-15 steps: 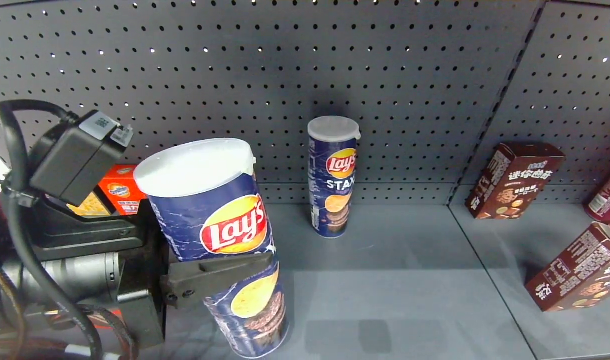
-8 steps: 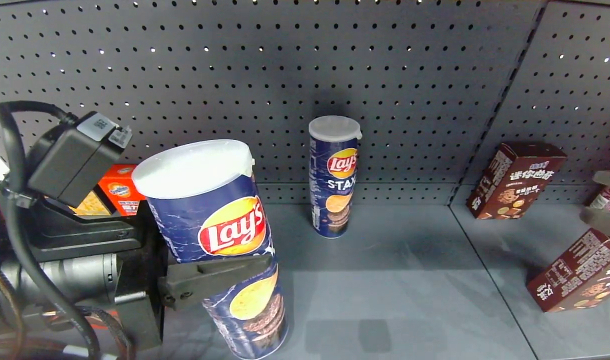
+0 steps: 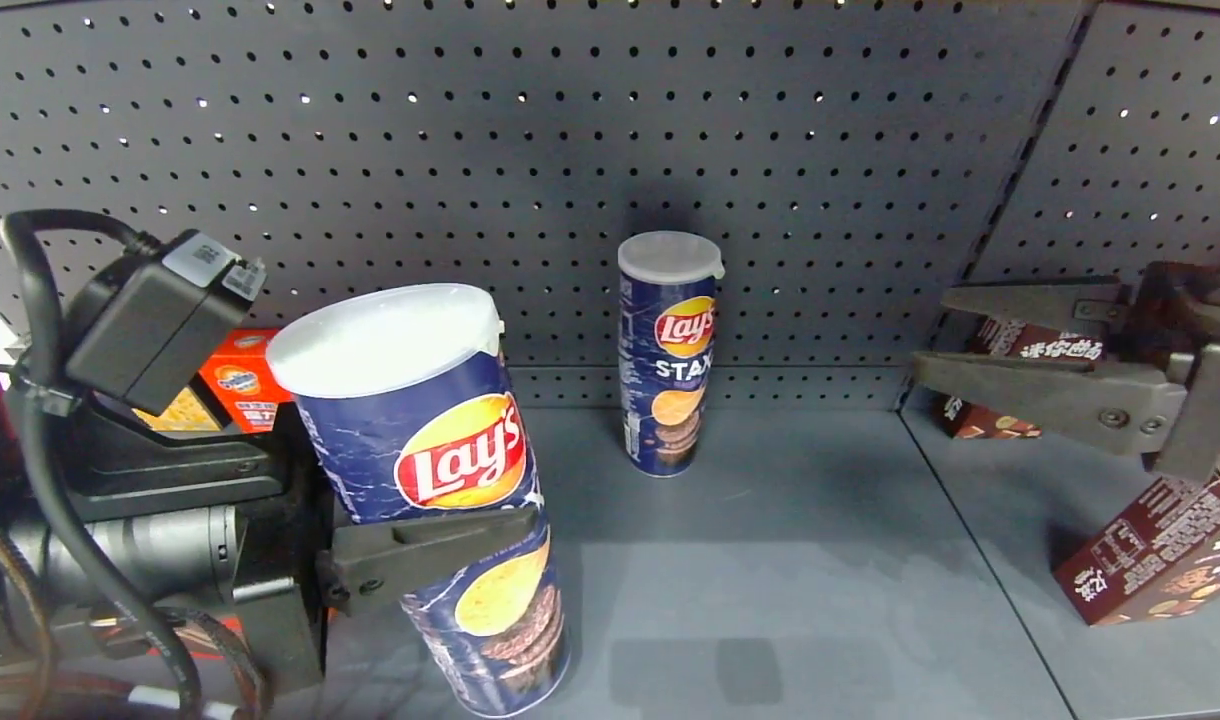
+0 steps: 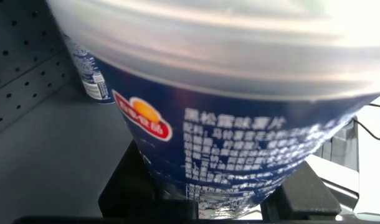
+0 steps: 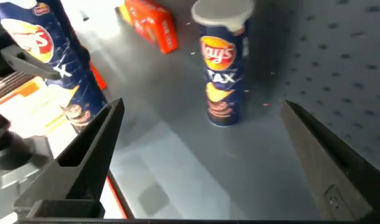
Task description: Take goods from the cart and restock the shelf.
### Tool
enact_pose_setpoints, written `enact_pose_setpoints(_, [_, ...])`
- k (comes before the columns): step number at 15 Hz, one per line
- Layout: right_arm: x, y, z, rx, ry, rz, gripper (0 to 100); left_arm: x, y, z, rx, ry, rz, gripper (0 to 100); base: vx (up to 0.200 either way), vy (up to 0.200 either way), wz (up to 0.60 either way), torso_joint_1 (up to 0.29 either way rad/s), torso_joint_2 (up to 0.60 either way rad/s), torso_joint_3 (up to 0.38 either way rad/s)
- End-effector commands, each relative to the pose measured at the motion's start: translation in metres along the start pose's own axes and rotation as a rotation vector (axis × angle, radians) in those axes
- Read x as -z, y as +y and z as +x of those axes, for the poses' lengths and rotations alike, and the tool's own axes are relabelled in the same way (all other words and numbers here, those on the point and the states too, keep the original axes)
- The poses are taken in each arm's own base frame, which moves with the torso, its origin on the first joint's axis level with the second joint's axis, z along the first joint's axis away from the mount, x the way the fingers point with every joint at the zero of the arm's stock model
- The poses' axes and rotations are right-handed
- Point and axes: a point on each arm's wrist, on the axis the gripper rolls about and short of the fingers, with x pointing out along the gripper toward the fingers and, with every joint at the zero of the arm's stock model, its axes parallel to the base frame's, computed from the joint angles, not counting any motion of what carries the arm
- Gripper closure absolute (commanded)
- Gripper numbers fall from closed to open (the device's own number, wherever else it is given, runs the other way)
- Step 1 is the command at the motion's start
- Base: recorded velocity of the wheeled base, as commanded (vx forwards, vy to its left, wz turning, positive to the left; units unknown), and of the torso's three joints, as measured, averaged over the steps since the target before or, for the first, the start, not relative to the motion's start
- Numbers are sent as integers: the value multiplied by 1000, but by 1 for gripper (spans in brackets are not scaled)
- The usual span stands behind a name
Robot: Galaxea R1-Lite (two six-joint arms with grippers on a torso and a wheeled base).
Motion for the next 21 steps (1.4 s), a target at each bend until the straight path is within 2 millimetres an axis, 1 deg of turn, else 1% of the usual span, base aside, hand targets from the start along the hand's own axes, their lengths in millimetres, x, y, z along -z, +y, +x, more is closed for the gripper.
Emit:
enact_pose_setpoints(1, [9,-9,25,-35,52,25,0,2,0,0,3,6,-5,100,0,0,0,0,0,0])
enact_pose_setpoints(3, [12,-10,30,-60,66,32,0,2,1,1,3,5,-4,100,0,0,0,0,0,0])
enact_pose_setpoints(4, [16,-14,37,-57,81,36,0,1,1,1,3,6,-5,100,0,0,0,0,0,0])
enact_pose_setpoints(6, [21,-19,52,-83,46,-2,0,2,1,1,2,6,-5,100,0,0,0,0,0,0])
enact_pose_setpoints(9, [26,-25,69,-188,-9,-33,0,0,2,0,-3,0,-3,100,0,0,0,0,0,0])
enact_pose_setpoints(13, [32,-32,87,-218,-53,-77,0,0,4,0,-9,0,-4,100,0,0,0,0,0,0])
enact_pose_setpoints(15, [34,-37,99,-238,-107,-117,0,0,3,0,-9,0,-4,100,0,0,0,0,0,0])
enact_pose_setpoints(17, [37,-39,103,-239,-104,-117,0,0,3,0,-9,0,-4,100,0,0,0,0,0,0])
enact_pose_setpoints(21, [50,-56,112,-221,-76,-119,0,1,4,0,-9,2,-5,100,0,0,0,0,0,0])
